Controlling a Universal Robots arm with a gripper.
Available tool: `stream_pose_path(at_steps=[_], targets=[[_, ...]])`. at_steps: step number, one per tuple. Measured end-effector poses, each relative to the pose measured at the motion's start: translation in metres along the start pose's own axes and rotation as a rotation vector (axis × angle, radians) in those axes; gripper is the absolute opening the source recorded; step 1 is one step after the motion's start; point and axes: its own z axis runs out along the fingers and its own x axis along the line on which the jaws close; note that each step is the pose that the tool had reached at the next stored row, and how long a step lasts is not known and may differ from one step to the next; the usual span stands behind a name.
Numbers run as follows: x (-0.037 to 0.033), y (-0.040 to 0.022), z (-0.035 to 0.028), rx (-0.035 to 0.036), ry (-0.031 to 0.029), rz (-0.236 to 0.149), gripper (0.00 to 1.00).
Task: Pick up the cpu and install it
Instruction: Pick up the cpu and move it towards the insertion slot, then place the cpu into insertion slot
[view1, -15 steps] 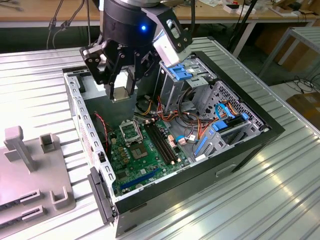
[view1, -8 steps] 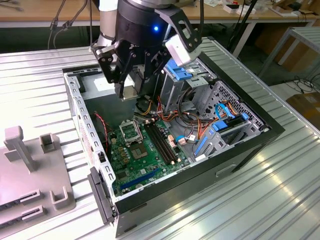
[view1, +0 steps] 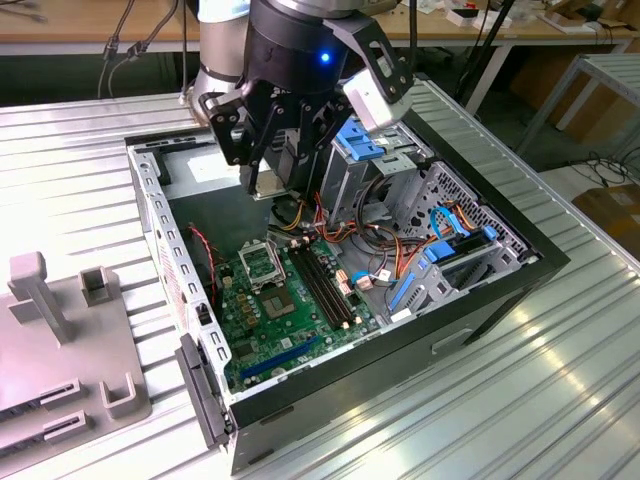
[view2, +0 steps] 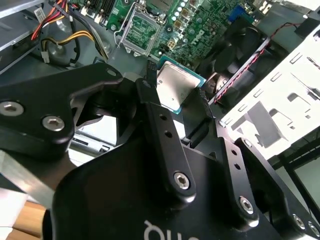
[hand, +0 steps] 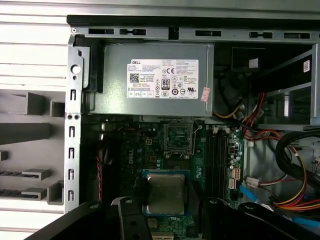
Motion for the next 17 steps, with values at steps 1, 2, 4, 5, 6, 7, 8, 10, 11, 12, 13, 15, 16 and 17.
stream_pose_path(at_steps=[1,2,4,5,6,7,8,10,11,12,13,15,16,17], targets=[[-0.0002,0.0,0.0,0.0,0.0,0.0,0.45],[-0.0004,0.0,0.0,0.0,0.0,0.0,0.45],[-0.0009,0.0,0.0,0.0,0.0,0.0,0.45],[-0.0013,-0.0001,0.0,-0.0001,0.0,0.0,0.45],[-0.0019,-0.0001,-0.0001,0.0,0.0,0.0,0.45],[-0.0021,-0.0001,-0.0001,0.0,0.0,0.0,0.45],[-0.0022,-0.0001,-0.0001,0.0,0.0,0.0,0.45],[-0.0029,-0.0001,-0.0001,0.0,0.0,0.0,0.45],[-0.0031,-0.0001,-0.0001,0.0,0.0,0.0,0.45],[-0.0032,-0.0001,-0.0001,-0.0001,-0.0001,0.0,0.45],[-0.0034,-0.0001,-0.0002,0.0,0.0,0.0,0.45],[-0.0039,-0.0002,-0.0002,0.0,0.0,0.0,0.45],[-0.0041,-0.0002,-0.0002,0.0,0.0,0.0,0.45],[-0.0043,-0.0002,-0.0002,0.0,0.0,0.0,0.45]])
